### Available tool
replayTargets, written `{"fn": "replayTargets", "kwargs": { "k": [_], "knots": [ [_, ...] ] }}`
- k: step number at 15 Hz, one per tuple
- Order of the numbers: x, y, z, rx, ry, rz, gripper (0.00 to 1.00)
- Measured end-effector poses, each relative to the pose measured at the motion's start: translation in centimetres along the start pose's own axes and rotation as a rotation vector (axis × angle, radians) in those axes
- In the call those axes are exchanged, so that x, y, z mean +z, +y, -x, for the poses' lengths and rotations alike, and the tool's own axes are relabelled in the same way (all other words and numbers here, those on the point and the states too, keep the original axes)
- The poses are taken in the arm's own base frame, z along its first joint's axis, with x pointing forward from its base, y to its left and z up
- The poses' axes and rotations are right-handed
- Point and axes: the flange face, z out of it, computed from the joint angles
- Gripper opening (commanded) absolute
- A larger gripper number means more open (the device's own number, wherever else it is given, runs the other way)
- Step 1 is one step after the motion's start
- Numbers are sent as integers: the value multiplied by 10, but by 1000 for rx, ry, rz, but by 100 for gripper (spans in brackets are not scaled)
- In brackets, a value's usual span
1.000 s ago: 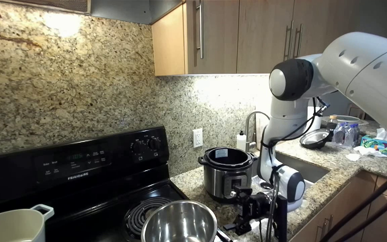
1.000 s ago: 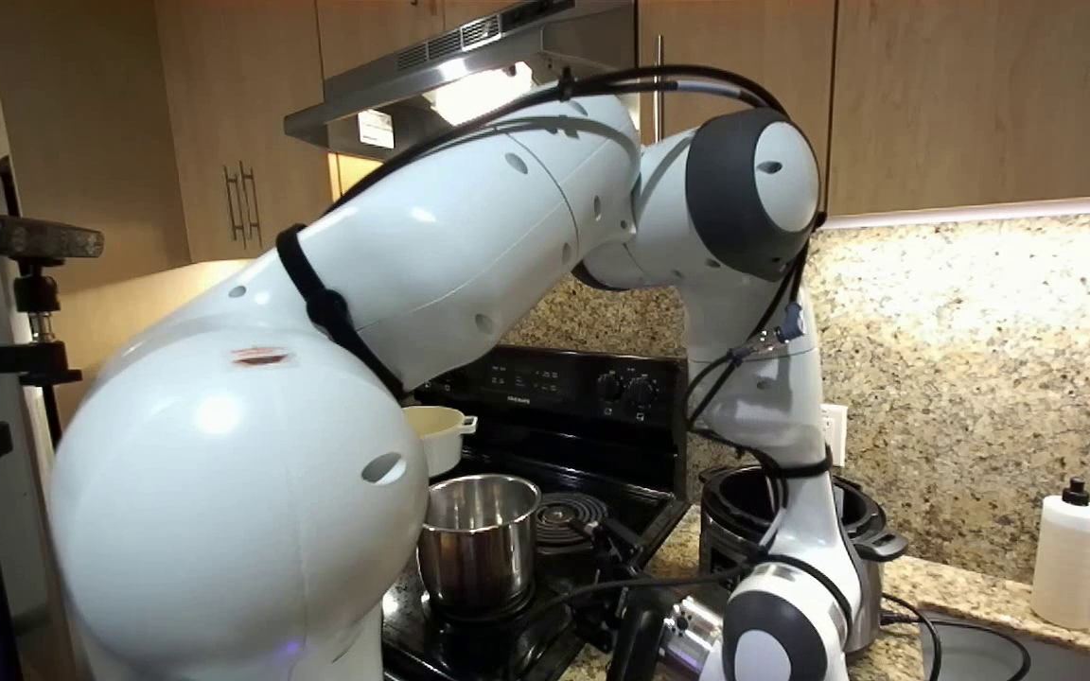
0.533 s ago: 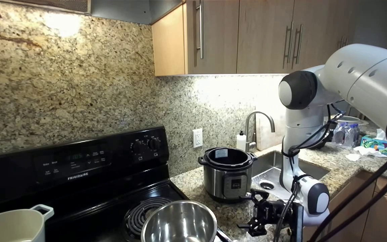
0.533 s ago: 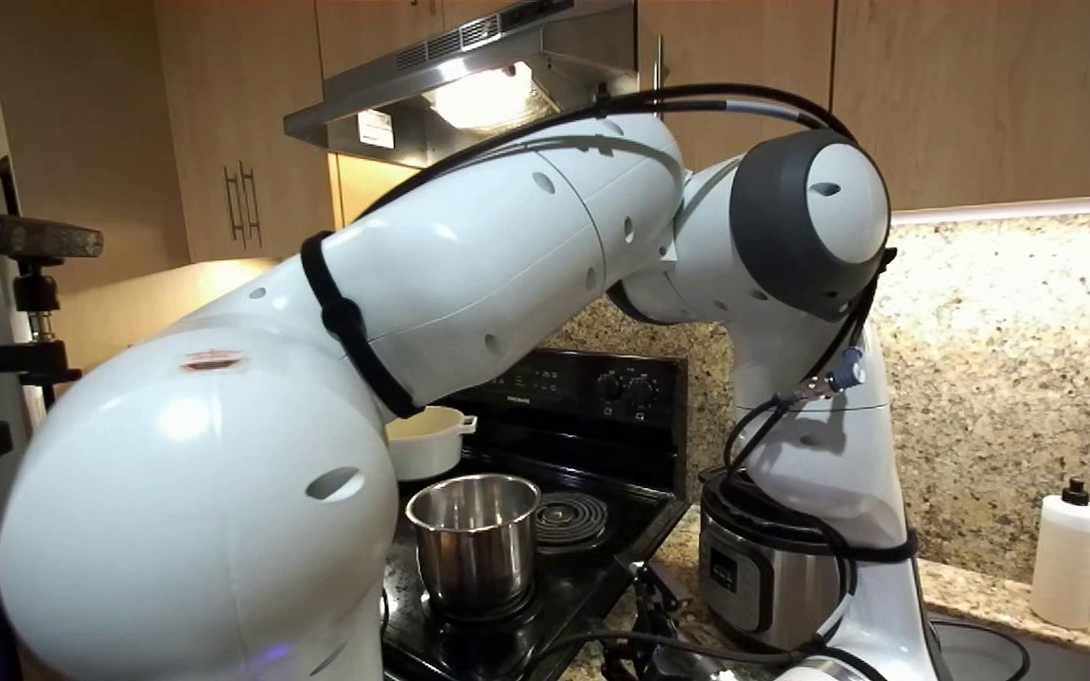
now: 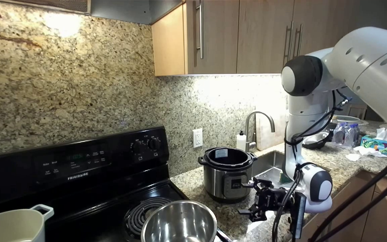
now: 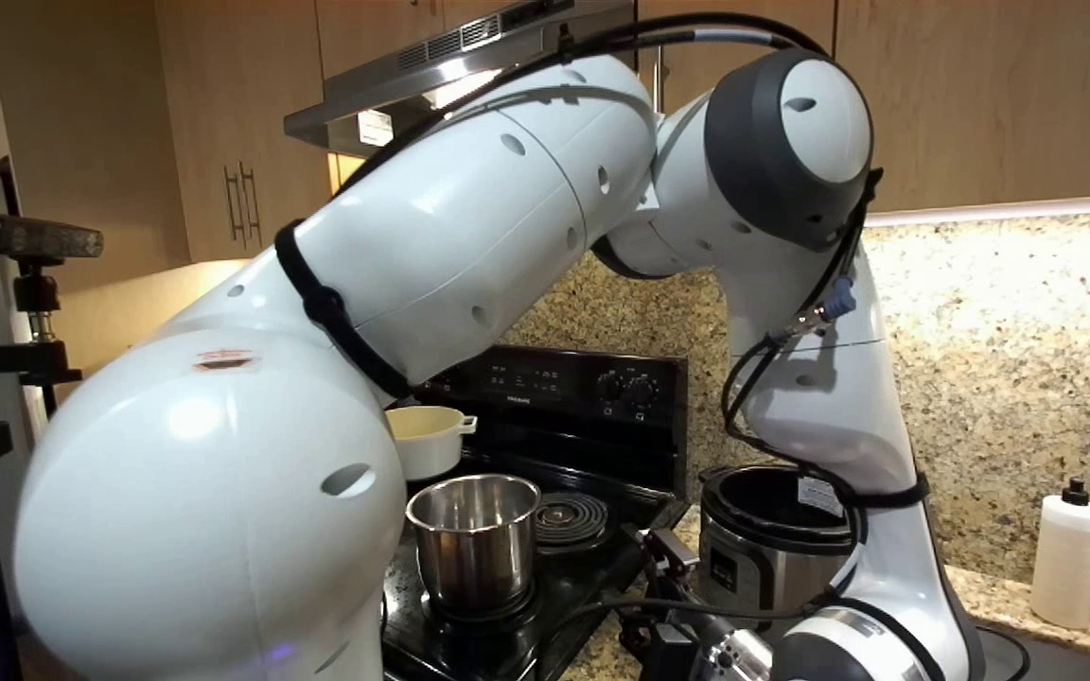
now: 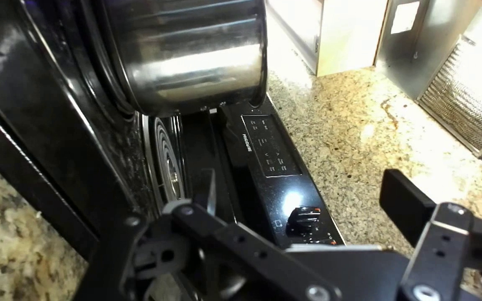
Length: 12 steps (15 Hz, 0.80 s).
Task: Remove the metal dish from the cooker and put it on the stovetop
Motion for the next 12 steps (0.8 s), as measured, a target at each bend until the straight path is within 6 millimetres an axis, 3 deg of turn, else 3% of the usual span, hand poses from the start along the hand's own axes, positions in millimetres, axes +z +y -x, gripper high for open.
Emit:
{"fn": "replayTargets", "kwargs": {
  "k": [5,9,12],
  "knots": [
    [5,-37,11,-105,13,44,100],
    [2,-66,34,-199,57,123,100],
    [11,-91,53,-278,68,203,100]
  ]
}}
